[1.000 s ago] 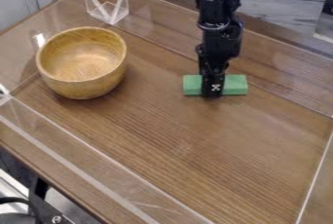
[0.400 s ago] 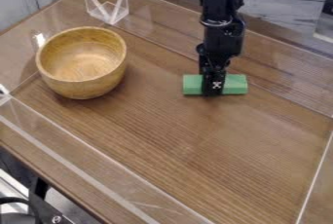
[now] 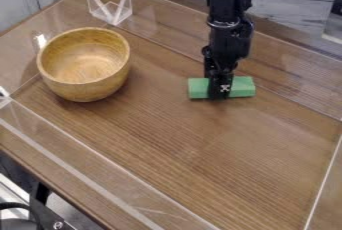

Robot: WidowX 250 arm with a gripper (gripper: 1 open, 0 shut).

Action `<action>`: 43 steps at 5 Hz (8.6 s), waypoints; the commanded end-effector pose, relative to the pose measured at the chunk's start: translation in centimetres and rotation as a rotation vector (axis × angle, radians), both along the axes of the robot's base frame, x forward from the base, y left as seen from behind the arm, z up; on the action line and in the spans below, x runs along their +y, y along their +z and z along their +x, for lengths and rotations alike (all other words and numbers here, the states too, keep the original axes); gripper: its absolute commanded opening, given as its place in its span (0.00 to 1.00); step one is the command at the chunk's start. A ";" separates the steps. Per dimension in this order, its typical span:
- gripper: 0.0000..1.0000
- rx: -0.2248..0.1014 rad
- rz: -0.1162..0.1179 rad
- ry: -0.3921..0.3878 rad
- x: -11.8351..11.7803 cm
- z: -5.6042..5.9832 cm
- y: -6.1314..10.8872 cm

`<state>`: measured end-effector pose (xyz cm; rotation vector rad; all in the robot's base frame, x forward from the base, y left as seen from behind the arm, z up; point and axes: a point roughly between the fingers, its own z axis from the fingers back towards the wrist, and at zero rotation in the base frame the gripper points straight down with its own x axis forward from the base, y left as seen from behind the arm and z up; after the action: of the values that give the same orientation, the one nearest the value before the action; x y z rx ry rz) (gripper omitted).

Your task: Put the green block in the brown bowl

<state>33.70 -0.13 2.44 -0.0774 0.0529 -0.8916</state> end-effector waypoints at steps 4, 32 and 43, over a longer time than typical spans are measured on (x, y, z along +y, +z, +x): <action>0.00 0.025 0.031 -0.032 1.0 -0.1 3.1; 1.00 0.088 0.099 0.591 14.4 -8.6 7.0; 0.00 0.024 0.060 0.641 15.1 -5.9 13.2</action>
<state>27.84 14.63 14.45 -0.0720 0.1054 -0.2560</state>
